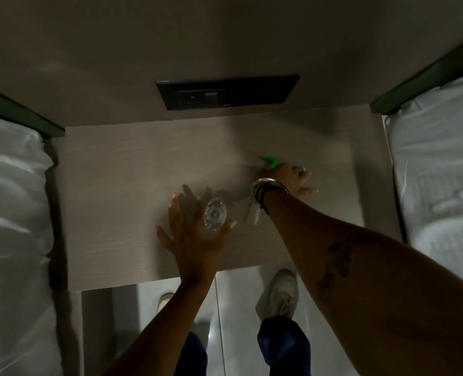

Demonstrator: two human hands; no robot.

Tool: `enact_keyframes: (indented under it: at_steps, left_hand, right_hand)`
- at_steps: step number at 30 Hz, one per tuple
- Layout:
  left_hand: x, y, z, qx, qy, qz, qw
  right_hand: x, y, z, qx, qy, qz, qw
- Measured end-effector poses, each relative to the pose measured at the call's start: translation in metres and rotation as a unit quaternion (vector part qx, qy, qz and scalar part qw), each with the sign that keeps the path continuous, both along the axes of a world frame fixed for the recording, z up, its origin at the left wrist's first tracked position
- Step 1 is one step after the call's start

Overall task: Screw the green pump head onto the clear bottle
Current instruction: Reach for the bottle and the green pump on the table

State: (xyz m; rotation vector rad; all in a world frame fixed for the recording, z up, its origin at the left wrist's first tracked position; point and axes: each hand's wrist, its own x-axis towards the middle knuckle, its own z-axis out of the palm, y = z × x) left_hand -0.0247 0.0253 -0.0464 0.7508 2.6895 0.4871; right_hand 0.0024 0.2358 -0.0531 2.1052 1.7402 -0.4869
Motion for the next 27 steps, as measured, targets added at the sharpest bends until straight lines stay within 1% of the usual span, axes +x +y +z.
enact_keyframes:
  at_steps: [3, 6, 10, 14, 19, 21, 24, 27]
  left_hand:
    - [0.000, -0.002, -0.001, 0.015, -0.004, -0.003, 1.000]
    - [0.000, -0.003, -0.001, 0.027, -0.006, -0.003, 1.000]
    - [0.003, -0.004, -0.001, 0.040, -0.012, 0.006, 0.999]
    - [0.006, -0.003, -0.004, 0.055, -0.014, 0.021, 0.998]
    - [0.006, -0.003, -0.006, 0.101, 0.006, 0.030, 0.994]
    - [0.004, -0.003, -0.002, 0.103, 0.001, 0.029, 0.994]
    - [-0.001, 0.001, 0.004, 0.102, -0.036, 0.030, 0.994]
    - [-0.004, 0.003, 0.008, 0.123, -0.058, 0.025, 0.990]
  right_hand:
    - [0.007, -0.002, -0.001, -0.001, 0.025, 0.037, 0.999]
    - [0.017, -0.002, 0.000, 0.006, 0.073, 0.050, 0.996]
    - [0.027, -0.004, 0.006, 0.044, 0.145, 0.105, 0.983]
    - [0.033, -0.009, 0.017, 0.098, 0.226, 0.098, 0.964]
    - [0.034, -0.012, 0.042, 0.146, 0.316, 0.077, 0.934]
    - [0.032, -0.014, 0.057, 0.158, 0.361, 0.055, 0.917]
    - [0.028, -0.015, 0.081, 0.143, 0.448, 0.032, 0.882]
    - [0.026, -0.021, 0.103, 0.118, 0.515, 0.049, 0.848]
